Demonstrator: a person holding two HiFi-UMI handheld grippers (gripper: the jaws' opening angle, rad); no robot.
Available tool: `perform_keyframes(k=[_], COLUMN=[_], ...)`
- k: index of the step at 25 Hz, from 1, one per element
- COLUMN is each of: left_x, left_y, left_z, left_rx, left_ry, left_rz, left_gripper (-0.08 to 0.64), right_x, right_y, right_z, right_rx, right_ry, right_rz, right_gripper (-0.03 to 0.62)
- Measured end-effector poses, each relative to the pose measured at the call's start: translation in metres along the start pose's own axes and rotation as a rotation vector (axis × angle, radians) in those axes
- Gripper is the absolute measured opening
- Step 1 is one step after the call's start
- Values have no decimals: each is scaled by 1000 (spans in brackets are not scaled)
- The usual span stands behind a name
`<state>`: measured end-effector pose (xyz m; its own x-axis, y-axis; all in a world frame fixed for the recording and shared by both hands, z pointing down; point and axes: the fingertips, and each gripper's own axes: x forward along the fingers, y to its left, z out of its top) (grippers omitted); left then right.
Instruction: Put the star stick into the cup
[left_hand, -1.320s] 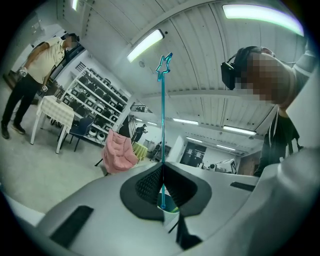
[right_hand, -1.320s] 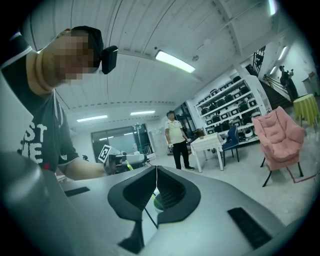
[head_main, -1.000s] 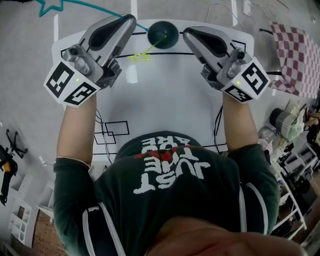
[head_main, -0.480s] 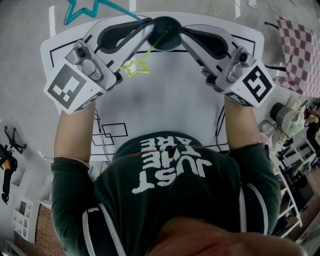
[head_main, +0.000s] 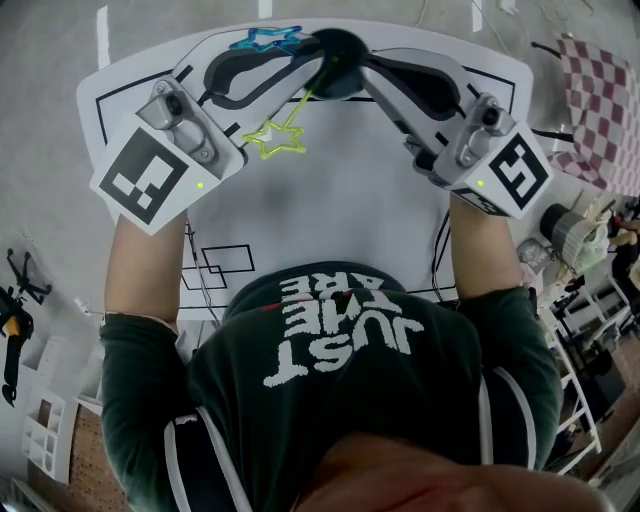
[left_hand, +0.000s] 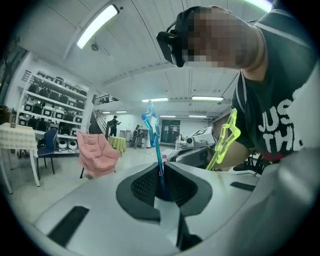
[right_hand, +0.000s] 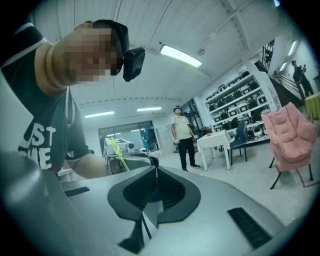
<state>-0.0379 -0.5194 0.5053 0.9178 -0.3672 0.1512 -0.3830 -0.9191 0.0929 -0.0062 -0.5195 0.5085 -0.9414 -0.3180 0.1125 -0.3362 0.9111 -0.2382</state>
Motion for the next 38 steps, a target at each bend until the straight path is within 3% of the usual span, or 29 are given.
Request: perform_keyframes(k=[15,20,26,38], left_x=[-12,-22,-36,-82], left_y=[12,18,22,11], left_z=[-6,-16,-22,-29], left_rx=[-101,-90,-133,-138], left_ry=[-18,-39,-43,28], left_rz=[81,110,165,290], left_gripper=[171,240,245,241], right_x=[-1,-3,-8,-24], right_y=[4,4,4,15], right_z=[-2,0,5,26], right_rx=[21,26,36,54], right_ry=[-2,-6,-10,-11], right_rz=[0,-12,-36,-98], right_gripper=[34,34,34,34])
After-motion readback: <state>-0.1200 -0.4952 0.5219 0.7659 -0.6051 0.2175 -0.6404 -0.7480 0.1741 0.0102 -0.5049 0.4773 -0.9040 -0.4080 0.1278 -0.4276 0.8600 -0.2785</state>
